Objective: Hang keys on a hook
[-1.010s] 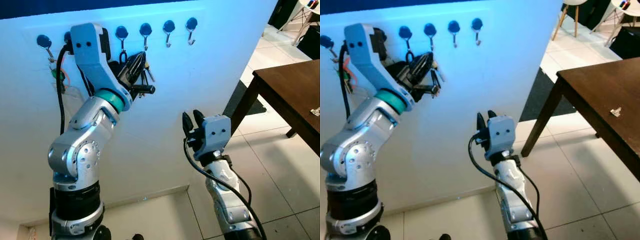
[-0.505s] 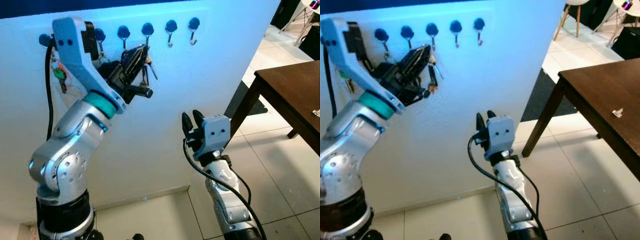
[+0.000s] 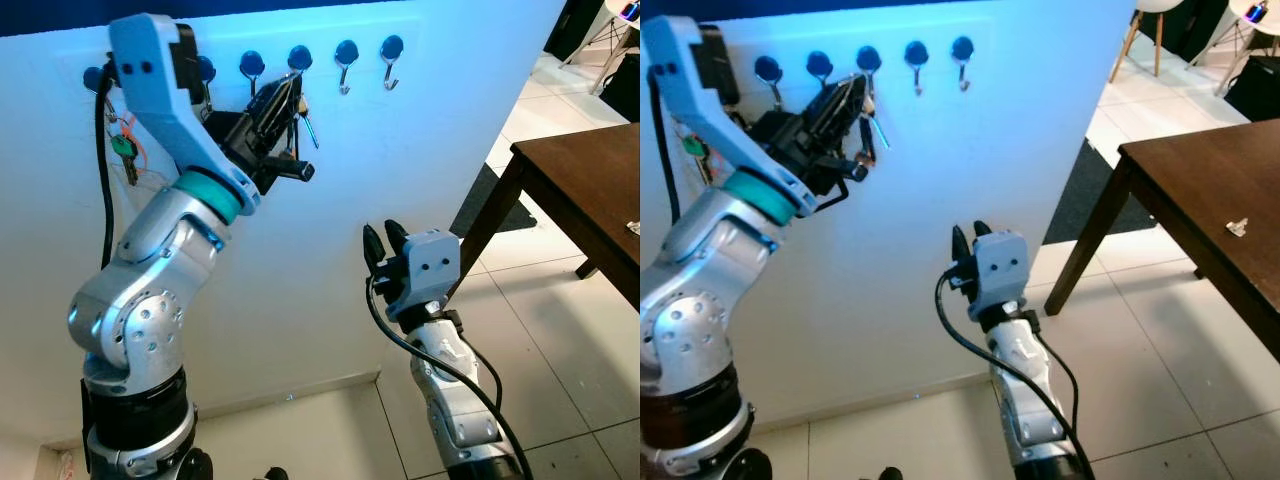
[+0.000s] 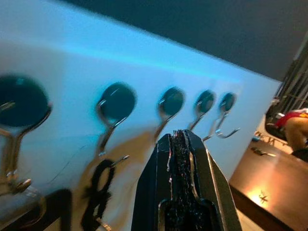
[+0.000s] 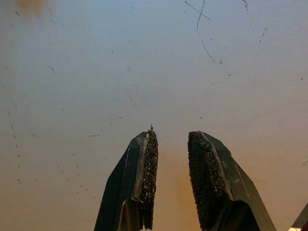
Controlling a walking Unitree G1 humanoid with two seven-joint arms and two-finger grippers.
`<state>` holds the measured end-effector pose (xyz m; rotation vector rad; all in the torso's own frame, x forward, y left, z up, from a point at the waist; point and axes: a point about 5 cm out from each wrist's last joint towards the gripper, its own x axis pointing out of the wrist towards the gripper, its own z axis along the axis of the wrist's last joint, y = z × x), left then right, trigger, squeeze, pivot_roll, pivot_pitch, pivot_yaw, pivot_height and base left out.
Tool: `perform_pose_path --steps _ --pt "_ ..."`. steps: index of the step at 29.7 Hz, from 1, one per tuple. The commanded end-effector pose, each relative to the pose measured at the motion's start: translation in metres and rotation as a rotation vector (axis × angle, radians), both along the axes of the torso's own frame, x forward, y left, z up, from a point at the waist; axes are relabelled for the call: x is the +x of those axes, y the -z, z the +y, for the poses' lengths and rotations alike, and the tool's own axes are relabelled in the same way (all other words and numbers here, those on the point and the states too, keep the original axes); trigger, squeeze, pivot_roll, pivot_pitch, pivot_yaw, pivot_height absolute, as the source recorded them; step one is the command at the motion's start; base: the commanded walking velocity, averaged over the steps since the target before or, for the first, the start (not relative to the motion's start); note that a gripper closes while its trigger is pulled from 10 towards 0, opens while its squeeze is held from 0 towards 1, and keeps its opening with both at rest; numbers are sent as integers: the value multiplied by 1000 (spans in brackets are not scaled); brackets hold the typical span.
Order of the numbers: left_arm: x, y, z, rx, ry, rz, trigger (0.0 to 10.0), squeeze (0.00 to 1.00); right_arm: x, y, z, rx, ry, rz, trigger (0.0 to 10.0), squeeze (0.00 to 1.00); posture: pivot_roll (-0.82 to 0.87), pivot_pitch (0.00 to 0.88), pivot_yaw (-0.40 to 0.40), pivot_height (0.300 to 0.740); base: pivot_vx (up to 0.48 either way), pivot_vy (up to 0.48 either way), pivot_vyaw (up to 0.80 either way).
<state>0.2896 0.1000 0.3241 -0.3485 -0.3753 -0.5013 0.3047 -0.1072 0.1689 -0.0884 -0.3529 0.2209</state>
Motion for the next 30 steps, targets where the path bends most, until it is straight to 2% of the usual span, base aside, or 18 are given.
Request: perform_pose_path --steps 1,16,18,23,30 --pt "0 -3 2 -7 -14 -10 10000 0 -1 2 1 3 -2 7 10000 0 -22 79 119 740 0 0 0" --pt "0 -5 5 -27 -22 -18 10000 0 -1 1 1 3 -3 7 10000 0 -17 82 115 740 0 0 0" --pt "-6 -9 9 -58 12 -47 10000 0 -1 1 1 2 -2 7 10000 0 -17 81 116 740 0 0 0" --pt "-14 -8 10 -45 63 -67 10000 0 -1 1 0 2 -2 7 10000 0 -14 83 113 740 0 0 0" --pt "-15 -6 4 -36 72 -62 10000 0 0 1 0 1 -3 6 10000 0 -13 84 111 740 0 0 0"
